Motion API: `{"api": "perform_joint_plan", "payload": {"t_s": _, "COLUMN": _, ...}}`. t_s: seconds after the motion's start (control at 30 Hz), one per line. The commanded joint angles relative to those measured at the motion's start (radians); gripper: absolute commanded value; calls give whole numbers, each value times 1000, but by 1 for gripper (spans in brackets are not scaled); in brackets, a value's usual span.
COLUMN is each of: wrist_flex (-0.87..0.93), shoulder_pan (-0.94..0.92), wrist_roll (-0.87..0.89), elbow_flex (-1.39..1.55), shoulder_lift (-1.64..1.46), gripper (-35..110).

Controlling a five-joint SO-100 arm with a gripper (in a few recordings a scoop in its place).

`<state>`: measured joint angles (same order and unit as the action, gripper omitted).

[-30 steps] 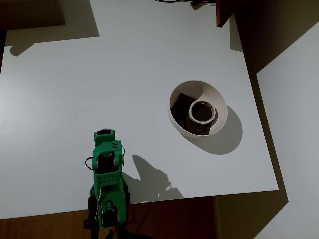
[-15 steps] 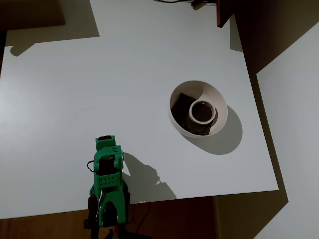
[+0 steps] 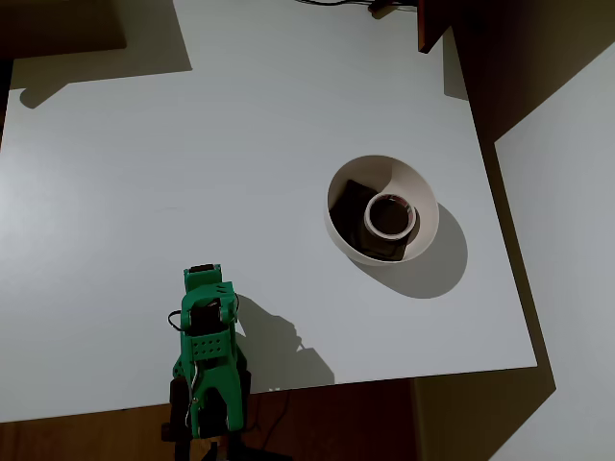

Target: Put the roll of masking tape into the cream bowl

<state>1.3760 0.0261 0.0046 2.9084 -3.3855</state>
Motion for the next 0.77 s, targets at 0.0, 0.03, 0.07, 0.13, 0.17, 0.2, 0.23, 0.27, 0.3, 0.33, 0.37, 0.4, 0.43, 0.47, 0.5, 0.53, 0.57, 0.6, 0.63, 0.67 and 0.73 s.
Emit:
{"api": "perform_joint_plan", "payload": {"t_s": 0.0, "wrist_flex": 11, "shoulder_pan": 11, "wrist_roll": 5, "elbow_flex": 3, "shoulder_lift": -6, "gripper": -1}}
{"api": "perform_joint_plan", "payload": {"t_s": 0.03, "wrist_flex": 11, "shoulder_pan": 11, "wrist_roll": 5, "elbow_flex": 3, "shoulder_lift": -6, "gripper": -2}}
{"api": "perform_joint_plan", "payload": {"t_s": 0.07, "wrist_flex": 11, "shoulder_pan": 11, "wrist_roll": 5, "elbow_flex": 3, "shoulder_lift": -6, "gripper": -3}}
{"api": "perform_joint_plan", "payload": {"t_s": 0.13, "wrist_flex": 11, "shoulder_pan": 11, "wrist_roll": 5, "elbow_flex": 3, "shoulder_lift": -6, "gripper": -4}}
{"api": "perform_joint_plan", "payload": {"t_s": 0.17, "wrist_flex": 11, "shoulder_pan": 11, "wrist_roll": 5, "elbow_flex": 3, "shoulder_lift": -6, "gripper": -4}}
{"api": "perform_joint_plan", "payload": {"t_s": 0.2, "wrist_flex": 11, "shoulder_pan": 11, "wrist_roll": 5, "elbow_flex": 3, "shoulder_lift": -6, "gripper": -5}}
{"api": "perform_joint_plan", "payload": {"t_s": 0.23, "wrist_flex": 11, "shoulder_pan": 11, "wrist_roll": 5, "elbow_flex": 3, "shoulder_lift": -6, "gripper": -5}}
{"api": "perform_joint_plan", "payload": {"t_s": 0.27, "wrist_flex": 11, "shoulder_pan": 11, "wrist_roll": 5, "elbow_flex": 3, "shoulder_lift": -6, "gripper": -6}}
{"api": "perform_joint_plan", "payload": {"t_s": 0.3, "wrist_flex": 11, "shoulder_pan": 11, "wrist_roll": 5, "elbow_flex": 3, "shoulder_lift": -6, "gripper": -6}}
{"api": "perform_joint_plan", "payload": {"t_s": 0.33, "wrist_flex": 11, "shoulder_pan": 11, "wrist_roll": 5, "elbow_flex": 3, "shoulder_lift": -6, "gripper": -6}}
{"api": "perform_joint_plan", "payload": {"t_s": 0.37, "wrist_flex": 11, "shoulder_pan": 11, "wrist_roll": 5, "elbow_flex": 3, "shoulder_lift": -6, "gripper": -6}}
{"api": "perform_joint_plan", "payload": {"t_s": 0.4, "wrist_flex": 11, "shoulder_pan": 11, "wrist_roll": 5, "elbow_flex": 3, "shoulder_lift": -6, "gripper": -7}}
{"api": "perform_joint_plan", "payload": {"t_s": 0.43, "wrist_flex": 11, "shoulder_pan": 11, "wrist_roll": 5, "elbow_flex": 3, "shoulder_lift": -6, "gripper": -7}}
{"api": "perform_joint_plan", "payload": {"t_s": 0.47, "wrist_flex": 11, "shoulder_pan": 11, "wrist_roll": 5, "elbow_flex": 3, "shoulder_lift": -6, "gripper": -7}}
{"api": "perform_joint_plan", "payload": {"t_s": 0.5, "wrist_flex": 11, "shoulder_pan": 11, "wrist_roll": 5, "elbow_flex": 3, "shoulder_lift": -6, "gripper": -7}}
{"api": "perform_joint_plan", "payload": {"t_s": 0.53, "wrist_flex": 11, "shoulder_pan": 11, "wrist_roll": 5, "elbow_flex": 3, "shoulder_lift": -6, "gripper": -8}}
{"api": "perform_joint_plan", "payload": {"t_s": 0.57, "wrist_flex": 11, "shoulder_pan": 11, "wrist_roll": 5, "elbow_flex": 3, "shoulder_lift": -6, "gripper": -8}}
{"api": "perform_joint_plan", "payload": {"t_s": 0.6, "wrist_flex": 11, "shoulder_pan": 11, "wrist_roll": 5, "elbow_flex": 3, "shoulder_lift": -6, "gripper": -8}}
{"api": "perform_joint_plan", "payload": {"t_s": 0.63, "wrist_flex": 11, "shoulder_pan": 11, "wrist_roll": 5, "elbow_flex": 3, "shoulder_lift": -6, "gripper": -8}}
{"api": "perform_joint_plan", "payload": {"t_s": 0.67, "wrist_flex": 11, "shoulder_pan": 11, "wrist_roll": 5, "elbow_flex": 3, "shoulder_lift": -6, "gripper": -8}}
{"api": "perform_joint_plan", "payload": {"t_s": 0.73, "wrist_flex": 11, "shoulder_pan": 11, "wrist_roll": 5, "elbow_flex": 3, "shoulder_lift": -6, "gripper": -8}}
